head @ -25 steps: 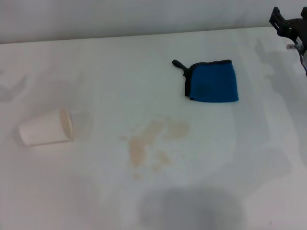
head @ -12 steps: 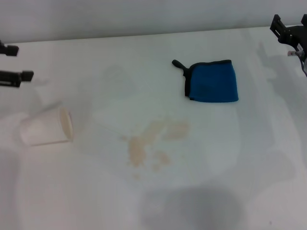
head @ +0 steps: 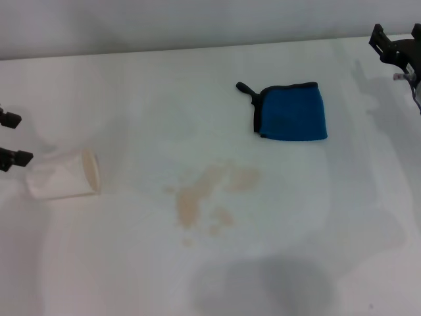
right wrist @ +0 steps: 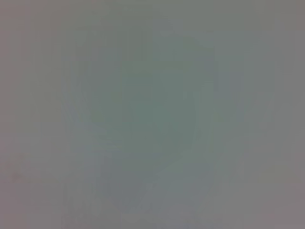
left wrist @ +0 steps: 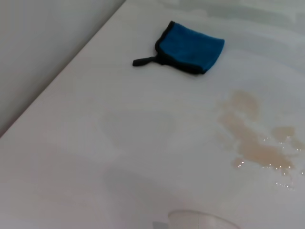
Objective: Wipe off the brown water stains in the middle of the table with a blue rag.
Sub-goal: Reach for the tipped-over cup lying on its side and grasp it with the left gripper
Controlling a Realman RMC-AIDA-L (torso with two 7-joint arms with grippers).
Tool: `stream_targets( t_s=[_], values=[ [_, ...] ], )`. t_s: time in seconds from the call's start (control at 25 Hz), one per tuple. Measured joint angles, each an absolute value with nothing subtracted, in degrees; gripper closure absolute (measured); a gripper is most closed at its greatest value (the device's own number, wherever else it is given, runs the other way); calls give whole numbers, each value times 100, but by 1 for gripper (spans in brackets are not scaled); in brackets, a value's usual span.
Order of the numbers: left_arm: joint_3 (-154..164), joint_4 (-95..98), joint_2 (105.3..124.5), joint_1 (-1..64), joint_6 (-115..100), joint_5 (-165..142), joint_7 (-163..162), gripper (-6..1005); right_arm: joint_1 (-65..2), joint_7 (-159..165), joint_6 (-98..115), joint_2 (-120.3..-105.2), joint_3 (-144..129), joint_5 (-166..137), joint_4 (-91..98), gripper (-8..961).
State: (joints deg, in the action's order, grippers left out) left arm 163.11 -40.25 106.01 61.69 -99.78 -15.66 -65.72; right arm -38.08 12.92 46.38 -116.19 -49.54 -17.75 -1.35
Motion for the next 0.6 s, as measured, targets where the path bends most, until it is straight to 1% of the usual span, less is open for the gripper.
stream_targets(
  t_s=[0.32, 0.44, 0.6],
  values=[
    [16314, -4670, 11111, 6370, -9717, -1660, -6126, 173, -3839, 1294, 4578, -11619, -4909, -1737, -141, 137],
    [16321, -4687, 11239, 6521, -9670, -1975, -5994, 173, -3876, 1300, 4578, -11619, -4906, -1734, -141, 138],
    [16322, -4679, 11318, 6648, -9488, -2302, -5956, 173, -3916, 1361, 4578, -11619, -4904, -1731, -141, 138]
  ],
)
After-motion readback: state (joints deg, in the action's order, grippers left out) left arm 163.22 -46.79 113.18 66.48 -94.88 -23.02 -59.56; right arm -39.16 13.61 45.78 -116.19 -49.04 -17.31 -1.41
